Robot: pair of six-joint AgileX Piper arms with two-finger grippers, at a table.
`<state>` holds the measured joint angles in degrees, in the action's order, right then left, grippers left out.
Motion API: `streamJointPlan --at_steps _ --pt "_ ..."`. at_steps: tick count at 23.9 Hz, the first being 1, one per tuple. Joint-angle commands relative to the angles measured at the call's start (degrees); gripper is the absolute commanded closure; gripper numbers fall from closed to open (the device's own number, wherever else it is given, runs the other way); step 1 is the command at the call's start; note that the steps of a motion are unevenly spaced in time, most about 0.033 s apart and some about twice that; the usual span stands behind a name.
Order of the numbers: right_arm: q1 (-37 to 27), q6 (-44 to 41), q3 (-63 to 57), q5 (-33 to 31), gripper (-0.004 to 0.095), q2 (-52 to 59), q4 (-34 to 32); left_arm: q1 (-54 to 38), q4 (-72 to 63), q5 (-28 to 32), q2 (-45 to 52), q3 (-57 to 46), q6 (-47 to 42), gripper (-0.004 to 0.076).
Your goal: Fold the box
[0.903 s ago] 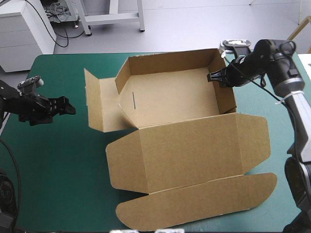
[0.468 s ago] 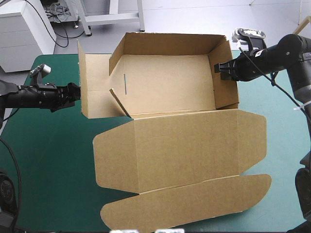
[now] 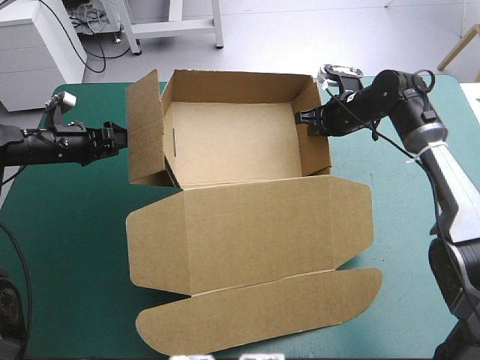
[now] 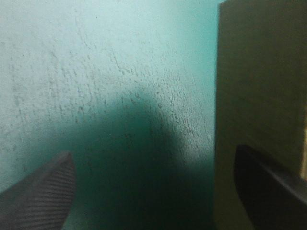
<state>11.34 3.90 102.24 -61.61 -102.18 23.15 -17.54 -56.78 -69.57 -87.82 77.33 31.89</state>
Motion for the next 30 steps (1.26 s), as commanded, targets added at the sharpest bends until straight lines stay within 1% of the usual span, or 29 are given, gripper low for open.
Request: streamJointPlan --at_steps 1,5,8,11,14,17,20,21,23,24,25,27,29,30 --pt "1.9 -1.1 1.5 4.1 0.0927 1.3 2.9 0.0 -3.3 -4.6 4.7 1.4 0.3 0.0088" --pt "5.2 -1.7 1.5 7.9 0.0927 -0.4 3.0 0.1 -1.8 -4.6 6.8 1.4 0.9 0.0088" --pt "7.3 -2.9 1.5 10.5 0.0927 -1.8 3.3 0.2 -0.8 -4.6 8.1 1.4 -0.4 0.0088" --pt "8.3 -3.9 1.5 11.1 0.0927 -2.8 3.4 1.2 -1.0 -4.6 8.5 1.4 -0.4 0.0088" --pt "10.1 -3.6 1.5 12.4 0.0927 -4.1 5.6 3.1 -0.4 -4.6 8.6 1.4 -0.4 0.0088" --pt "10.8 -3.9 1.5 13.3 0.0927 -4.2 6.3 3.6 1.2 -4.6 8.6 1.4 -0.5 0.0088" --pt "12.2 -3.9 1.5 14.3 0.0927 -4.2 6.2 3.7 4.1 -4.6 8.6 1.4 -2.9 0.0097" --pt "12.9 -3.9 1.5 15.1 0.0926 -4.2 5.6 4.2 5.5 -4.6 8.6 1.4 -4.6 0.0120" --pt "14.4 -3.9 1.5 16.3 0.0926 -4.2 3.9 5.4 7.0 -4.6 8.6 1.4 -5.1 0.0166" --pt "15.4 -4.9 1.5 16.9 0.0926 -4.3 2.4 6.3 8.1 -4.5 8.6 1.4 -6.0 0.0207" --pt "16.1 -6.7 1.5 17.4 0.0926 -4.4 0.7 8.0 10.4 -3.9 8.6 1.4 -7.8 0.0280" --pt "17.0 -7.5 1.5 17.4 0.0926 -4.7 -0.8 9.9 13.6 -3.4 8.6 1.4 -9.3 0.0353" --pt "17.7 -7.7 1.5 17.1 0.0926 -5.0 -1.0 12.2 18.0 -2.1 8.6 1.4 -12.7 0.0400" --pt "18.0 -7.7 1.5 17.0 0.0926 -5.1 -1.0 13.1 20.3 -1.6 8.6 1.4 -14.4 0.0405"
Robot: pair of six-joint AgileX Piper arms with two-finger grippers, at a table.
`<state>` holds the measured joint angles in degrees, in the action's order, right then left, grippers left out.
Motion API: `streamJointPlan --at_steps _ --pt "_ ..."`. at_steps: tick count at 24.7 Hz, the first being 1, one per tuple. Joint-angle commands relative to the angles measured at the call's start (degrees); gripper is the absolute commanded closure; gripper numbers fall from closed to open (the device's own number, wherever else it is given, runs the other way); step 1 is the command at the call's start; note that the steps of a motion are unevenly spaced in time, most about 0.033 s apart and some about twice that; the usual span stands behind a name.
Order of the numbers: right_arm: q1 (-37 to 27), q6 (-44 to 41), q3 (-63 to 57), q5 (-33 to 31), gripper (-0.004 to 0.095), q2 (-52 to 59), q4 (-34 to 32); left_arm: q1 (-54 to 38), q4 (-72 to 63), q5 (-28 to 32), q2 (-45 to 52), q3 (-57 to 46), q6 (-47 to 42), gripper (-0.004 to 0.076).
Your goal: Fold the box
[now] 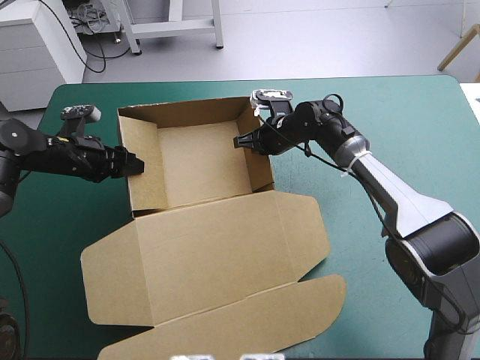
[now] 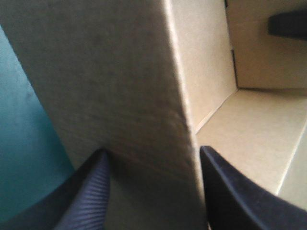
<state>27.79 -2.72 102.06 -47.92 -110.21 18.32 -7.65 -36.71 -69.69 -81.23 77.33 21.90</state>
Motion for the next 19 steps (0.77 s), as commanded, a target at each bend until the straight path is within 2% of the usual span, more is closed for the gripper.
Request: streamJointPlan --at_steps 1,5,10,14,16,17,18,19 --pt "1.9 -1.1 1.6 3.2 0.0926 3.0 3.7 4.6 2.6 -0.5 2.0 1.4 -7.0 0.0405" --pt "3.1 -2.1 1.6 3.4 0.0926 3.0 3.6 10.0 15.0 2.3 2.0 1.4 -18.7 0.0405" --pt "4.6 -3.6 1.6 2.9 0.0926 3.0 3.2 14.5 25.5 5.8 2.0 1.4 -29.4 0.0405" --pt "5.1 -5.3 1.6 1.8 0.0926 3.0 3.3 17.0 32.3 6.2 2.0 1.4 -36.3 0.0414" --pt "5.1 -5.3 1.6 0.4 0.0927 3.0 3.3 18.2 36.7 6.2 2.0 1.4 -39.5 0.0515" --pt "5.1 -5.4 1.6 -0.5 0.0927 3.0 3.4 18.8 38.8 6.2 1.9 1.4 -40.4 0.0652" --pt "5.1 -5.4 1.6 -1.0 0.0927 3.0 3.4 18.8 39.0 6.2 1.7 1.4 -40.4 0.0714" --pt "5.1 -5.4 1.6 -1.5 0.0927 3.0 3.4 18.8 39.1 6.3 1.1 1.4 -40.4 0.0734"
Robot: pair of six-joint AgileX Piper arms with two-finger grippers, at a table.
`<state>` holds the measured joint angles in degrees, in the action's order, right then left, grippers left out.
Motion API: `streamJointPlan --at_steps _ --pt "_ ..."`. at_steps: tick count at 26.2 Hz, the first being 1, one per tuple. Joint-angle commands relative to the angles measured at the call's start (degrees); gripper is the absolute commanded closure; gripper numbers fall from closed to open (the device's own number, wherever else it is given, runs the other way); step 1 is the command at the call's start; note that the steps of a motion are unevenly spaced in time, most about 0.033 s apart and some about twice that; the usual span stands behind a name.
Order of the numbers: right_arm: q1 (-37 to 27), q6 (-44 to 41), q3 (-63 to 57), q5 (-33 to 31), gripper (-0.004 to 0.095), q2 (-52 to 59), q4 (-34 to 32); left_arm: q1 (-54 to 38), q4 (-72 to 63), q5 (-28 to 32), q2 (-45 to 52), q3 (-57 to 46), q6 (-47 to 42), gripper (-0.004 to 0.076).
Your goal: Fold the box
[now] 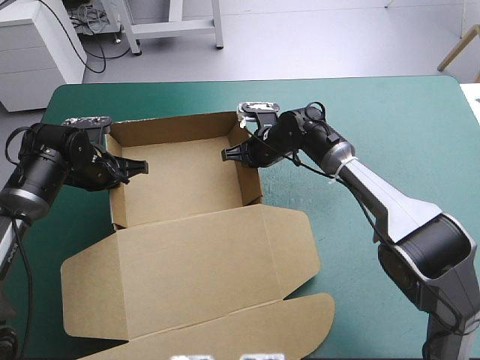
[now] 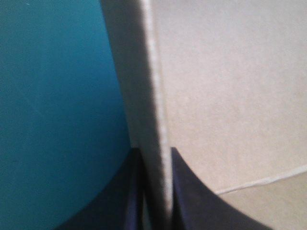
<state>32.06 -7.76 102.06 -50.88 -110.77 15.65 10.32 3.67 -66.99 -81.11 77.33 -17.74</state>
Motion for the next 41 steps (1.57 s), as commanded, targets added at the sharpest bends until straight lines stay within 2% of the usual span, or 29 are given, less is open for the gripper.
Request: streamJointPlan --at_steps 1,3,6,8,9,11,19,29,32,35,38,41 --pt "0.9 -0.4 1.6 1.2 0.0927 3.5 5.8 0.9 -1.3 3.7 0.6 1.4 -0.7 0.0734" --pt "0.9 -0.4 1.6 0.4 0.0927 3.6 5.2 0.9 -0.4 3.9 -1.1 1.8 -0.7 0.0734" --pt "-0.4 -1.4 2.1 -4.6 0.0927 4.5 -0.9 1.3 -1.2 3.8 -4.7 6.7 2.4 0.0734" --pt "-2.1 -2.9 3.7 -9.8 0.0927 5.5 -6.4 3.2 -1.6 2.9 -8.2 10.8 4.8 0.0734" --pt "-3.2 -3.4 5.3 -14.6 0.0927 6.2 -10.5 4.6 -1.2 2.6 -10.8 12.8 4.8 0.0734" --pt "-4.8 -3.5 6.6 -18.1 0.0928 6.7 -14.0 6.2 -2.8 1.8 -15.1 15.5 4.8 0.0734" --pt "-6.7 -3.5 6.0 -18.1 0.0927 5.0 -13.2 7.1 -7.4 1.2 -22.7 16.6 5.8 0.0734" --pt "-6.7 -3.3 2.0 -18.1 0.0927 -0.4 -12.3 7.1 -7.6 2.5 -23.3 16.9 7.9 0.0734" --pt "-6.5 -1.9 1.9 -18.1 0.0926 -0.8 -11.9 7.1 -7.3 2.6 -23.3 16.9 9.1 0.0712" --pt "-6.1 -0.6 2.1 -18.1 0.0872 -0.8 -13.5 7.1 -7.5 2.6 -23.3 16.9 10.4 0.0614" --pt "-5.8 -1.4 2.1 -18.1 0.0671 -0.7 -15.7 7.1 -8.6 3.0 -23.3 17.0 10.4 0.0449" --pt "-5.8 -2.5 2.1 -18.1 0.0460 -0.7 -18.0 7.1 -9.2 3.9 -23.3 17.0 10.4 0.0248"
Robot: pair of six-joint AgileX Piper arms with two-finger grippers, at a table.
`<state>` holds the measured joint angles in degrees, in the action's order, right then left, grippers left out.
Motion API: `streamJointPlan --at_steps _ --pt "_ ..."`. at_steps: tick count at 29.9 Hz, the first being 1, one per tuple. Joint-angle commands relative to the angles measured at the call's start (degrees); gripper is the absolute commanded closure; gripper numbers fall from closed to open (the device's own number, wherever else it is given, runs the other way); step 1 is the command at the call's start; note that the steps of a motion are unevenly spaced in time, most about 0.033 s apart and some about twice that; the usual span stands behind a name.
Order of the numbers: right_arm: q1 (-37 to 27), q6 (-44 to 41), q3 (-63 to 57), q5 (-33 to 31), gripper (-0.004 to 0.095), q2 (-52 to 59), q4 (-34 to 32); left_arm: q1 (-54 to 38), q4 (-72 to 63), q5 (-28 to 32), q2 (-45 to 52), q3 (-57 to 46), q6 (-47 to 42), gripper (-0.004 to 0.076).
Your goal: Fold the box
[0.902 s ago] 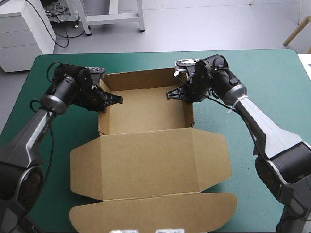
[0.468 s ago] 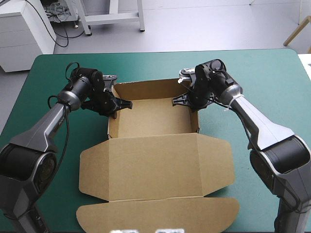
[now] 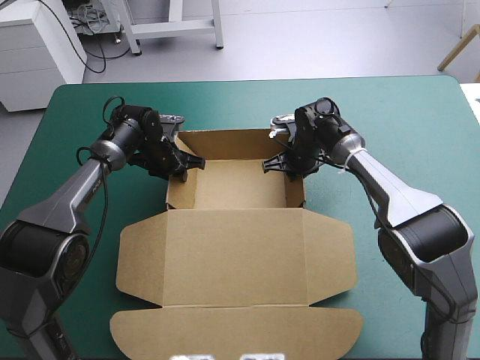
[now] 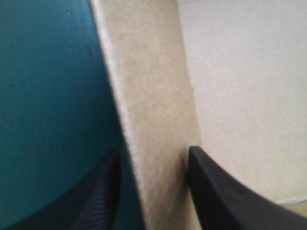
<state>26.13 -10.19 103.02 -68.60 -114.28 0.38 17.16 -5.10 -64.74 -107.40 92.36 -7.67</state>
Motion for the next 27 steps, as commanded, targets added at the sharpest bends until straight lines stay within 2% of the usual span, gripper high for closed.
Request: streamJointPlan --at_steps 1,3,5,13,18,27 --pt "0.1 -1.0 1.1 -0.4 0.0422 2.8 -3.8 0.2 -0.8 1.8 2.9 2.0 0.3 0.0202" --pt "0.1 -2.4 1.1 -0.4 0.0374 2.8 -6.0 0.2 -1.1 1.8 2.9 2.0 1.0 0.0114" --pt "0.1 -2.4 1.1 -0.4 0.0372 3.0 -7.4 0.2 -1.3 1.8 2.9 2.0 1.8 0.0087" --pt "0.0 -2.4 1.8 -0.4 0.0372 3.3 -7.6 0.2 -1.1 1.7 3.1 2.4 2.4 0.0087" --pt "0.0 -2.4 7.0 -0.4 0.0372 3.5 -5.9 0.2 -1.1 -1.2 3.1 7.1 2.4 0.0087" --pt "-0.1 -2.4 12.6 -0.4 0.0372 7.5 -8.5 0.1 -0.2 -9.4 3.1 19.8 2.9 0.0087"
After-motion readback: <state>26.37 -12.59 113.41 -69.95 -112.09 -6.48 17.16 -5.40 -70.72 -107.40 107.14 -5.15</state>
